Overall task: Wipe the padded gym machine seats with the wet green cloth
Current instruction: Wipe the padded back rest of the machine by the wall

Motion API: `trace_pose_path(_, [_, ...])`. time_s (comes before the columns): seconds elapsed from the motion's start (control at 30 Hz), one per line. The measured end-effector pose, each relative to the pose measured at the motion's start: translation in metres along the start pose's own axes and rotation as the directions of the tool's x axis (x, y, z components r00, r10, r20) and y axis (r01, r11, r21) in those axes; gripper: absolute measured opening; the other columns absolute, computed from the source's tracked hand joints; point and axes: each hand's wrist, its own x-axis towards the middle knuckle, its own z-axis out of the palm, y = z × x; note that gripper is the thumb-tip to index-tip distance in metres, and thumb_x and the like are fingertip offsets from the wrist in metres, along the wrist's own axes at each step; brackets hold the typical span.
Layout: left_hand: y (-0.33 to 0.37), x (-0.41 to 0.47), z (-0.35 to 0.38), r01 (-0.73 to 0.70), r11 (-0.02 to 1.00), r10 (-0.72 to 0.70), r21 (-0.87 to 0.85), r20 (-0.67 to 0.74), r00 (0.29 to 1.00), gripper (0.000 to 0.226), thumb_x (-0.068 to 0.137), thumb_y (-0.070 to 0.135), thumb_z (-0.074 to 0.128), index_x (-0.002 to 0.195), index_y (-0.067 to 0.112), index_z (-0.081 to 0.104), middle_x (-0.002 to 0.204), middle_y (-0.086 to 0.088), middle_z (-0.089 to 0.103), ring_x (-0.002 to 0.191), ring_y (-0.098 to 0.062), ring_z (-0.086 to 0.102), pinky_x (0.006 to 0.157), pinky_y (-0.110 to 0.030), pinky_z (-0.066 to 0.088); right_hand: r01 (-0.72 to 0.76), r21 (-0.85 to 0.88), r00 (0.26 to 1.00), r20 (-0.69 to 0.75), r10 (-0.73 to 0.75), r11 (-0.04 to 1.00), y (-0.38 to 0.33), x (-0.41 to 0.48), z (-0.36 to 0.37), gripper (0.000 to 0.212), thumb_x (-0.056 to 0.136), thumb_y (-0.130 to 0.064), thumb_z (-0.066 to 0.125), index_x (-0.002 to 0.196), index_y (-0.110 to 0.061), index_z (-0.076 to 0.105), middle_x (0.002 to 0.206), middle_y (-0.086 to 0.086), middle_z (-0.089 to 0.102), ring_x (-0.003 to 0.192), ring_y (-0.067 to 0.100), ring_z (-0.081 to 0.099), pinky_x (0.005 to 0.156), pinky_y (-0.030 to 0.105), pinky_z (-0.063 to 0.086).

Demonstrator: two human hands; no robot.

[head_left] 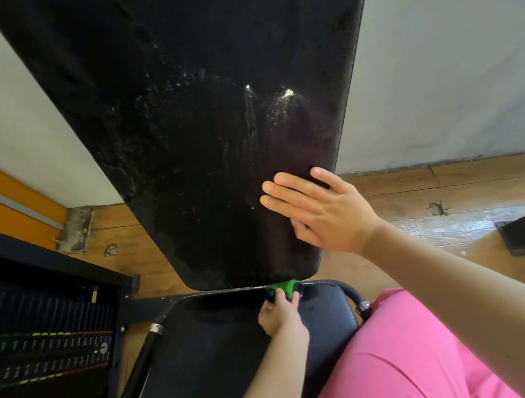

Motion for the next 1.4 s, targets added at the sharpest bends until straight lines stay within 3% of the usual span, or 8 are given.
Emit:
trace_pose_path(0.13, [0.041, 0.019, -0.031, -0.127, 0.99, 0.122, -0.053, -0.095, 0.988, 0.023, 0.091, -0.005, 0.059, 0.113, -0.011, 0.059, 0.101, -0.018, 0.055, 0.095, -0.037, 0.057, 0.084, -0.042, 0.053, -0.026, 0.0, 0.999, 0.03, 0.026, 1.0, -0.004, -0.001, -0.004, 0.064, 0.09, -0.024, 0.047, 0.151, -0.023, 0.027, 0.155, -0.008, 0.022, 0.143, 0.012, 0.025, 0.121, 0.037, 0.003])
trace_pose_path(0.4, [0.079, -0.02, -0.07, -0.236, 0.966, 0.206, 0.107, 0.237, 0.949, 0.023, 0.092, 0.003, 0.06, 0.115, 0.002, 0.059, 0.112, -0.018, 0.06, 0.091, -0.024, 0.061, 0.074, -0.032, 0.058, -0.1, 0.093, 0.975, 0.209, 0.079, 0.991, -0.009, 0.004, -0.033, 0.079, 0.081, -0.02, 0.065, 0.15, -0.02, 0.028, 0.157, -0.003, 0.02, 0.146, 0.017, 0.017, 0.121, 0.04, -0.001])
trace_pose_path(0.63, [0.116, -0.112, -0.075, -0.525, 0.846, 0.332, 0.098, 0.674, 0.66, 0.021, 0.092, 0.01, 0.06, 0.112, 0.013, 0.064, 0.106, -0.007, 0.07, 0.097, -0.018, 0.069, 0.081, -0.03, 0.057, -0.275, 0.326, 0.946, 0.26, 0.194, 0.905, -0.013, 0.017, -0.08, 0.06, 0.079, -0.016, 0.068, 0.138, -0.016, 0.053, 0.149, 0.005, 0.044, 0.142, 0.022, 0.032, 0.118, 0.042, 0.022])
trace_pose_path(0.73, [0.13, -0.142, -0.073, -0.608, 0.791, 0.357, 0.062, 0.76, 0.542, 0.02, 0.092, 0.011, 0.06, 0.111, 0.014, 0.064, 0.106, -0.006, 0.07, 0.099, -0.015, 0.068, 0.086, -0.033, 0.056, -0.453, 0.504, 0.892, 0.247, 0.379, 0.736, -0.011, 0.026, -0.109, 0.041, 0.088, -0.014, 0.062, 0.129, -0.017, 0.06, 0.139, 0.0, 0.054, 0.136, 0.02, 0.042, 0.113, 0.037, 0.03])
trace_pose_path(0.83, [0.139, -0.165, -0.072, -0.666, 0.745, 0.361, 0.027, 0.824, 0.437, 0.02, 0.092, 0.009, 0.059, 0.112, 0.012, 0.063, 0.109, -0.008, 0.069, 0.104, -0.019, 0.067, 0.093, -0.038, 0.054, -0.651, 0.673, 0.715, 0.386, 0.582, 0.353, -0.002, 0.031, -0.143, 0.024, 0.095, -0.016, 0.057, 0.116, -0.025, 0.065, 0.125, -0.012, 0.059, 0.12, 0.011, 0.052, 0.103, 0.025, 0.038])
trace_pose_path(1.03, [0.161, -0.201, -0.069, -0.84, 0.542, 0.3, -0.023, 0.939, 0.168, 0.022, 0.092, 0.003, 0.057, 0.108, 0.014, 0.067, 0.104, -0.007, 0.066, 0.109, -0.028, 0.06, 0.099, -0.044, 0.048, -0.588, 0.755, 0.593, 0.646, 0.48, -0.291, 0.011, 0.037, -0.191, 0.026, 0.102, -0.023, 0.043, 0.11, -0.026, 0.067, 0.108, -0.005, 0.071, 0.105, 0.009, 0.065, 0.089, 0.025, 0.05])
trace_pose_path(1.27, [0.171, -0.231, -0.063, -0.88, 0.46, 0.343, -0.117, 0.938, 0.055, 0.026, 0.091, -0.002, 0.057, 0.11, 0.014, 0.063, 0.108, 0.001, 0.065, 0.11, -0.017, 0.062, 0.093, -0.036, 0.052, -0.446, 0.754, 0.599, 0.652, 0.465, -0.483, 0.013, 0.037, -0.213, 0.028, 0.102, -0.029, 0.045, 0.11, -0.02, 0.07, 0.112, 0.006, 0.068, 0.108, 0.021, 0.064, 0.093, 0.05, 0.053])
trace_pose_path(1.4, [0.173, -0.234, -0.059, -0.838, 0.532, 0.355, -0.126, 0.931, 0.085, 0.026, 0.089, 0.007, 0.065, 0.111, 0.016, 0.056, 0.113, -0.003, 0.065, 0.11, -0.021, 0.063, 0.093, -0.04, 0.053, -0.349, 0.771, 0.65, 0.609, 0.455, -0.532, 0.016, 0.033, -0.219, 0.024, 0.089, -0.034, 0.06, 0.105, -0.02, 0.07, 0.115, 0.009, 0.068, 0.108, 0.025, 0.064, 0.089, 0.042, 0.054])
